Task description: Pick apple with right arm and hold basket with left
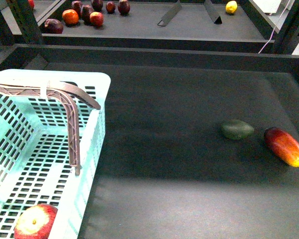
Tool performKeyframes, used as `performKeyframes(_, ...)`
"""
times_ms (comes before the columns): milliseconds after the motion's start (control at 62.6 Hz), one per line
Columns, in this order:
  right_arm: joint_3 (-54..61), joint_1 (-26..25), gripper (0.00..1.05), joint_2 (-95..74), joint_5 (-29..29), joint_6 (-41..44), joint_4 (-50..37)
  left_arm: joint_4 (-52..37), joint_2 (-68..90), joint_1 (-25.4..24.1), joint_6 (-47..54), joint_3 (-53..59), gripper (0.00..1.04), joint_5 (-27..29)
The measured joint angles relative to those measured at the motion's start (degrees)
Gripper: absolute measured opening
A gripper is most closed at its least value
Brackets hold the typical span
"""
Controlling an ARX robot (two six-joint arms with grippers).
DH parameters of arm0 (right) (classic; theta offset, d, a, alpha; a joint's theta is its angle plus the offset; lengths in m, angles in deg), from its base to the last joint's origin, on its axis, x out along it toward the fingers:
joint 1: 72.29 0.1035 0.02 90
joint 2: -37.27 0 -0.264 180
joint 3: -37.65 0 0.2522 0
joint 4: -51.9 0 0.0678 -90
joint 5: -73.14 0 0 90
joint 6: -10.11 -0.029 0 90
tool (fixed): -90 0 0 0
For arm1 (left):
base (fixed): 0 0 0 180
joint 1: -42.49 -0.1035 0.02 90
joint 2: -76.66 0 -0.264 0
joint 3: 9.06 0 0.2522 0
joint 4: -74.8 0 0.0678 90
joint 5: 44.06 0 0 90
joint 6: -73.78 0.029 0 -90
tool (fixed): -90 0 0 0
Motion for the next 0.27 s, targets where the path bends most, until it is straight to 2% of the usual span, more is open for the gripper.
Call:
performKeyframes(160, 0.0, 0.0, 0.96, 0.0, 0.0, 0.0, 0.0, 0.0, 0.0, 0.0, 0.0, 0.0, 0.90, 0.0)
performKeyframes(208, 0.0, 0.0, 0.96, 0.0, 0.0, 0.0, 0.0, 0.0, 0.0, 0.0, 0.0, 0.0, 0.98, 0.0)
performKeyframes(271, 0.0, 0.0, 0.96, 0.0, 0.0, 0.0, 0.0, 0.0, 0.0, 0.0, 0.1, 0.0, 0.97, 0.0)
